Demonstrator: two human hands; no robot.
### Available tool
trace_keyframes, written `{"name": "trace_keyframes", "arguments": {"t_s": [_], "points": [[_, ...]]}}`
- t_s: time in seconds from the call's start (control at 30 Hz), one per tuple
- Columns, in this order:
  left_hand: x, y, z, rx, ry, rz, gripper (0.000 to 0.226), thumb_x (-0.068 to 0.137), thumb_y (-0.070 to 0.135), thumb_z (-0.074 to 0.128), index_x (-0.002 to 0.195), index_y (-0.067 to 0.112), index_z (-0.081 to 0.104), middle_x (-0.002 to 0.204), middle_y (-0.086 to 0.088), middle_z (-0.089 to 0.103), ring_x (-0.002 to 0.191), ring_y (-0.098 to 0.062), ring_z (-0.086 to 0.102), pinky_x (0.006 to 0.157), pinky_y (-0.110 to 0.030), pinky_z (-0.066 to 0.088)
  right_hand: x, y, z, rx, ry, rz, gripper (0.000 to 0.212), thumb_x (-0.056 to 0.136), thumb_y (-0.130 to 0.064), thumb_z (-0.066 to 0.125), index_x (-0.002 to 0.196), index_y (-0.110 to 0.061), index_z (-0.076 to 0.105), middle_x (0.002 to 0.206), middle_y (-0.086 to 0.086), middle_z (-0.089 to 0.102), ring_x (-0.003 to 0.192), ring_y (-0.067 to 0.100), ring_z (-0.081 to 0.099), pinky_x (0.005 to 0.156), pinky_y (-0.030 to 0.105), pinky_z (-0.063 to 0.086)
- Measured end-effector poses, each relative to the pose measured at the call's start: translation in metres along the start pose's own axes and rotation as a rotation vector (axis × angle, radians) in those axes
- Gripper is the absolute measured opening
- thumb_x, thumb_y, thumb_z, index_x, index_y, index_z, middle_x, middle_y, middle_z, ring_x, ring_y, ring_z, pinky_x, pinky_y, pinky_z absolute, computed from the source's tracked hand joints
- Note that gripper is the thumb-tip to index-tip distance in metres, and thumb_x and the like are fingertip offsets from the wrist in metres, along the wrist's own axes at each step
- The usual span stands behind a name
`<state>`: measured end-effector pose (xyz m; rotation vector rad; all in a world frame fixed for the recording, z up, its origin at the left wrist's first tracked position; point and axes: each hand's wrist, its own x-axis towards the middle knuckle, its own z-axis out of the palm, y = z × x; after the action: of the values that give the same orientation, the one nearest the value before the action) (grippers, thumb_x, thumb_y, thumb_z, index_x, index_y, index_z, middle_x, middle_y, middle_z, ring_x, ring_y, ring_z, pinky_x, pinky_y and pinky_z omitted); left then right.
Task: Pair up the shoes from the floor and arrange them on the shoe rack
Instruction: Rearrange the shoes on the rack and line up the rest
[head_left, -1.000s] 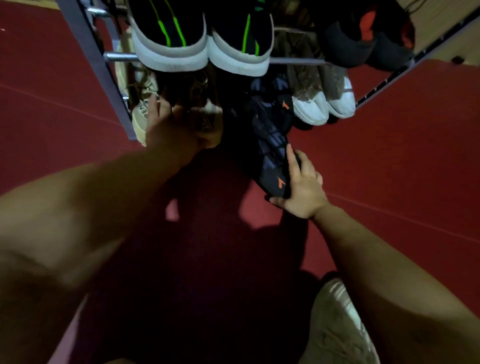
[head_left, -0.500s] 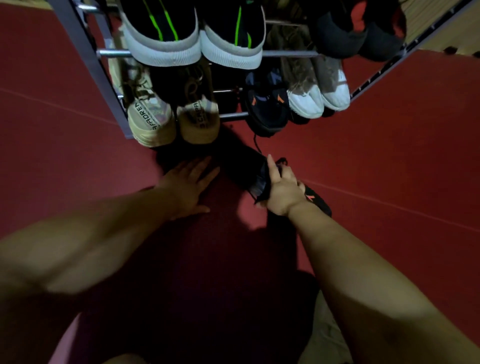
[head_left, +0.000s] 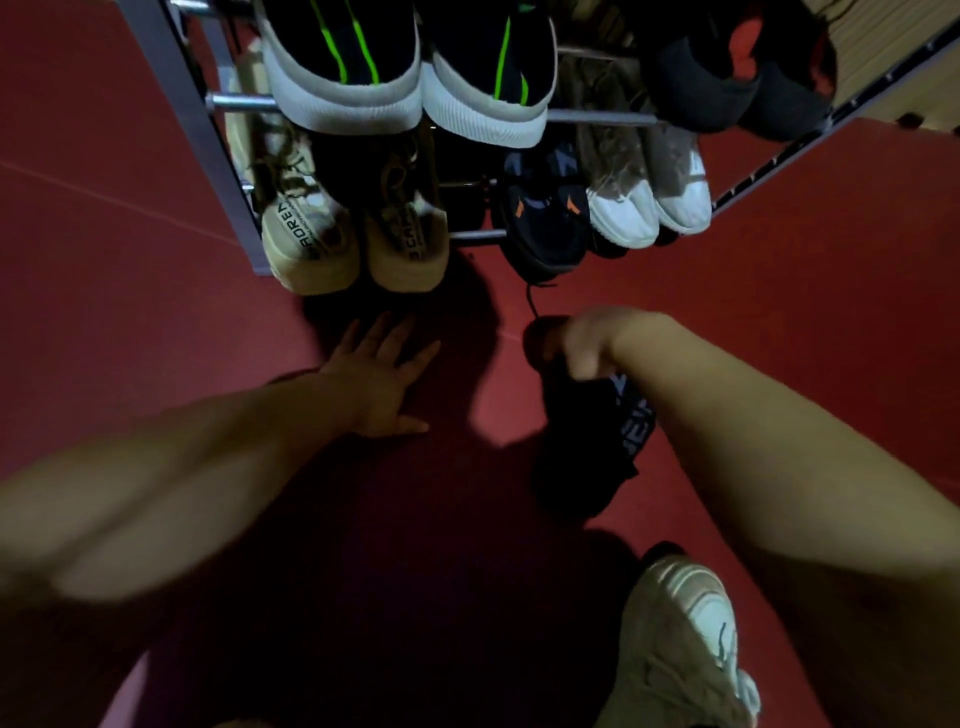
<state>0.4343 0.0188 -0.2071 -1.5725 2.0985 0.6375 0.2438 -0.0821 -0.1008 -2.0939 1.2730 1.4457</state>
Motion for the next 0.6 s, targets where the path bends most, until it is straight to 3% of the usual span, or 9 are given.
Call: {"name": "trace_keyframes", "arguments": {"t_s": [0.07, 0.1, 0.13, 0.2, 0.27, 0.37, 0.5, 0.6], "points": [[0.004, -0.003, -0.002, -0.023, -0.001, -0.041, 0.098, 0.083, 0.072, 0.038, 0.146, 0.029, -0.022, 0.154, -0.013, -0.026, 0.142, -0.032, -0.022, 0.114, -0.05, -0.008, 0.016, -0.003, -0.007, 0.242, 0.514, 0.158, 0.051, 0.092, -0.023, 0.052, 0.138, -0.01, 0.037, 0.139, 0.016, 0.041, 0.126, 0.034, 0.043, 0.098, 0.041, 0.041], [0.004, -0.005, -0.001, -0.024, -0.009, -0.046, 0.098, 0.083, 0.073, 0.038, 0.145, 0.029, -0.024, 0.153, -0.012, -0.028, 0.142, -0.032, -0.023, 0.114, -0.05, -0.01, 0.024, -0.004, -0.009, 0.41, 0.693, 0.229, 0.059, 0.09, -0.033, 0.055, 0.14, -0.013, 0.032, 0.141, 0.016, 0.035, 0.129, 0.035, 0.037, 0.1, 0.043, 0.037], [0.005, -0.006, -0.001, -0.016, -0.02, -0.042, 0.099, 0.083, 0.073, 0.039, 0.144, 0.029, -0.026, 0.152, -0.012, -0.031, 0.141, -0.032, -0.025, 0.113, -0.05, -0.011, 0.033, -0.004, -0.012, 0.583, 0.765, 0.282, 0.069, 0.088, -0.041, 0.058, 0.143, -0.017, 0.024, 0.144, 0.016, 0.028, 0.131, 0.035, 0.031, 0.103, 0.045, 0.033], [0.005, -0.008, 0.001, -0.011, -0.038, -0.027, 0.1, 0.083, 0.073, 0.038, 0.143, 0.028, -0.028, 0.15, -0.013, -0.034, 0.14, -0.032, -0.028, 0.113, -0.05, -0.012, 0.048, -0.004, -0.019, 0.889, 0.686, 0.326, 0.09, 0.082, -0.053, 0.061, 0.148, -0.025, 0.008, 0.151, 0.016, 0.012, 0.137, 0.036, 0.022, 0.111, 0.044, 0.027], [0.006, -0.01, 0.002, -0.014, -0.063, -0.017, 0.1, 0.083, 0.074, 0.036, 0.142, 0.029, -0.031, 0.149, -0.012, -0.036, 0.139, -0.032, -0.03, 0.114, -0.051, -0.013, 0.064, -0.002, -0.021, 1.043, 0.552, 0.308, 0.096, 0.081, -0.056, 0.06, 0.15, -0.027, -0.001, 0.153, 0.019, 0.003, 0.139, 0.037, 0.02, 0.115, 0.04, 0.021], [0.008, -0.012, 0.001, -0.008, -0.088, -0.012, 0.1, 0.082, 0.075, 0.034, 0.141, 0.029, -0.032, 0.149, -0.012, -0.038, 0.138, -0.032, -0.032, 0.114, -0.052, -0.013, 0.076, 0.004, -0.017, 0.962, 0.51, 0.295, 0.083, 0.09, -0.051, 0.052, 0.15, -0.031, -0.001, 0.153, 0.023, 0.001, 0.137, 0.04, 0.022, 0.115, 0.04, 0.022], [0.007, -0.012, 0.005, -0.016, -0.072, -0.008, 0.1, 0.082, 0.076, 0.033, 0.139, 0.029, -0.034, 0.149, -0.013, -0.037, 0.138, -0.032, -0.032, 0.113, -0.051, -0.014, 0.069, -0.003, -0.007, 0.887, 0.594, 0.315, 0.07, 0.092, -0.052, 0.046, 0.15, -0.035, 0.01, 0.148, 0.021, 0.019, 0.132, 0.038, 0.032, 0.111, 0.042, 0.027], [0.007, -0.012, 0.004, -0.028, -0.076, -0.01, 0.099, 0.082, 0.075, 0.034, 0.131, 0.03, -0.039, 0.148, -0.012, -0.038, 0.138, -0.032, -0.032, 0.113, -0.051, -0.014, 0.048, -0.016, 0.013, 0.765, 0.563, 0.36, 0.068, 0.092, -0.055, 0.042, 0.149, -0.038, 0.01, 0.147, 0.018, 0.026, 0.13, 0.036, 0.033, 0.108, 0.044, 0.024]]}}
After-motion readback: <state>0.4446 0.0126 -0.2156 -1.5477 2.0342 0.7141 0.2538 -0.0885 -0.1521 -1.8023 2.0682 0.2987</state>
